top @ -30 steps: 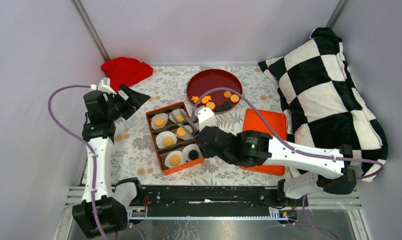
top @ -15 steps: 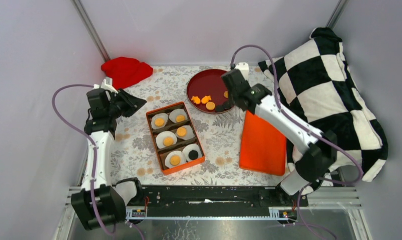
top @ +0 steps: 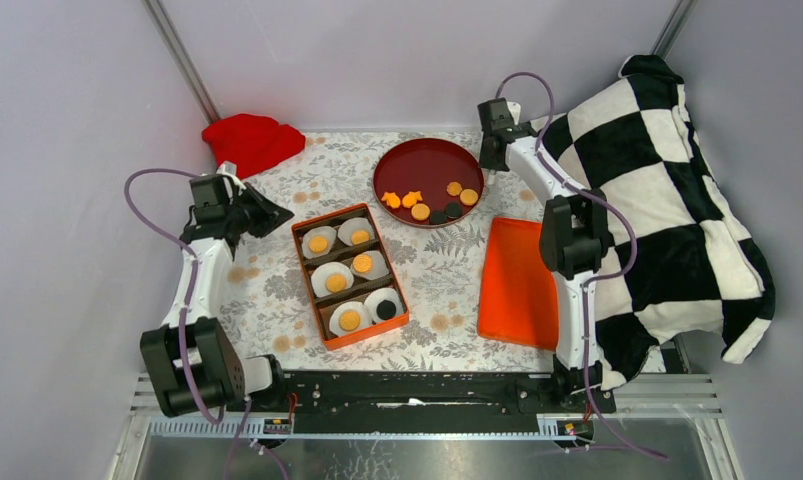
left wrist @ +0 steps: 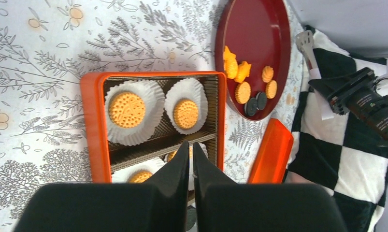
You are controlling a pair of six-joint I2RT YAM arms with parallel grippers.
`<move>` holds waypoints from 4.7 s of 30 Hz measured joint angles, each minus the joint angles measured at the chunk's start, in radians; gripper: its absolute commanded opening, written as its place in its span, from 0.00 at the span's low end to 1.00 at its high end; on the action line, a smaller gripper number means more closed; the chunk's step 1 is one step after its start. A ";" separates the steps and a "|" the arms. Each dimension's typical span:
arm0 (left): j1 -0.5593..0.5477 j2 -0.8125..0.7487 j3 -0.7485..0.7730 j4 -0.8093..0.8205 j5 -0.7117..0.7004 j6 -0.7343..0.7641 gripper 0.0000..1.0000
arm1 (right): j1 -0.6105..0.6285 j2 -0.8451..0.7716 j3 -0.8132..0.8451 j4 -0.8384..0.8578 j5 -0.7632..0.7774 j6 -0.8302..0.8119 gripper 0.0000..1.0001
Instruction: Pack the cookies
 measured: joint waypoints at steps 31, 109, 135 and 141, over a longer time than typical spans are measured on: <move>-0.112 -0.114 0.001 0.000 -0.041 0.002 0.23 | -0.079 -0.282 -0.383 0.106 -0.169 0.013 0.74; -1.094 0.362 0.151 -0.281 -0.685 -0.409 0.00 | 0.213 -0.995 -1.044 0.089 -0.319 0.044 0.71; -0.817 0.549 0.641 -0.342 -0.825 -0.183 0.00 | 0.213 -0.866 -1.006 0.110 -0.298 0.050 0.10; -0.720 0.858 0.925 -0.341 -0.832 -0.077 0.00 | 0.213 -0.873 -0.995 0.096 -0.325 0.057 0.05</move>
